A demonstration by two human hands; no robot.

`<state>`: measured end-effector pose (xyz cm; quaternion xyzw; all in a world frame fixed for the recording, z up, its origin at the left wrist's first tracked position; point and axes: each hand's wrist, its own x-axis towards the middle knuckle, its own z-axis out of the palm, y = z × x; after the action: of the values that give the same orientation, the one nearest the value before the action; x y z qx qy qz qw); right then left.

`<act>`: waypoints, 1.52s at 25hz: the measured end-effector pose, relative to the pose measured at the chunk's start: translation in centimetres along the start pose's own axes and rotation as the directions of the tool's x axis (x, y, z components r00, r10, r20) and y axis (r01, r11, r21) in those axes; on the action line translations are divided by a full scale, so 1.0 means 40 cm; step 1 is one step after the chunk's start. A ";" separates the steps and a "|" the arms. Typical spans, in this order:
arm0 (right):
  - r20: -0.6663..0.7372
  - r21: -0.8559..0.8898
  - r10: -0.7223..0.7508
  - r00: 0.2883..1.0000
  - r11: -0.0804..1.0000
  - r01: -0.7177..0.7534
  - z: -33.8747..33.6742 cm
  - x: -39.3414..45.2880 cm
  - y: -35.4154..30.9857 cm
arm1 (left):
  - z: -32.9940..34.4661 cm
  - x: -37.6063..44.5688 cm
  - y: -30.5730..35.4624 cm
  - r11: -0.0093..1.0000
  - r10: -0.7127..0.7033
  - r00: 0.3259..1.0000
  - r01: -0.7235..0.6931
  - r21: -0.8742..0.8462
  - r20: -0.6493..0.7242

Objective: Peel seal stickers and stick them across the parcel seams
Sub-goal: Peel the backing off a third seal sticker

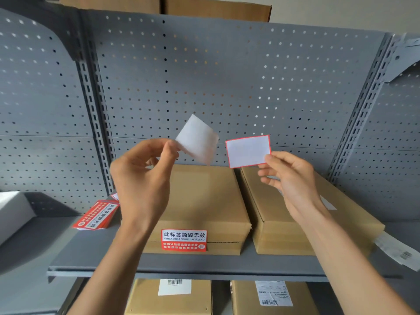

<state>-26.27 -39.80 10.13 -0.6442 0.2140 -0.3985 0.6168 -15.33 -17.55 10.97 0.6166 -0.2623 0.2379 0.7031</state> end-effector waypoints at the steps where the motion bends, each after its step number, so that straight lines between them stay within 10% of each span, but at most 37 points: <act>1: 0.005 -0.006 0.001 1.000 1.000 -0.001 0.005 0.006 0.001 | -0.012 0.006 0.001 1.000 0.002 1.000 -0.002 0.010 -0.015; 17: 0.479 -0.309 -0.071 0.875 0.919 0.244 0.525 0.077 0.000 | -0.330 0.121 -0.016 0.894 0.270 0.909 -0.113 0.434 -0.318; 25: 0.574 -0.506 -0.003 0.819 0.786 0.357 0.690 0.049 0.061 | -0.360 0.133 -0.112 0.742 0.472 0.864 -0.282 0.608 -0.174; 38: 0.664 -0.643 0.128 0.737 0.601 0.475 0.831 0.084 0.145 | -0.411 0.154 -0.158 0.874 0.210 0.942 -0.061 0.482 -0.261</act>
<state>2.79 -22.48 7.99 -0.9598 0.0675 -0.0769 0.2614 -5.31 -1.99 8.68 0.7032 -0.1288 0.4353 0.5472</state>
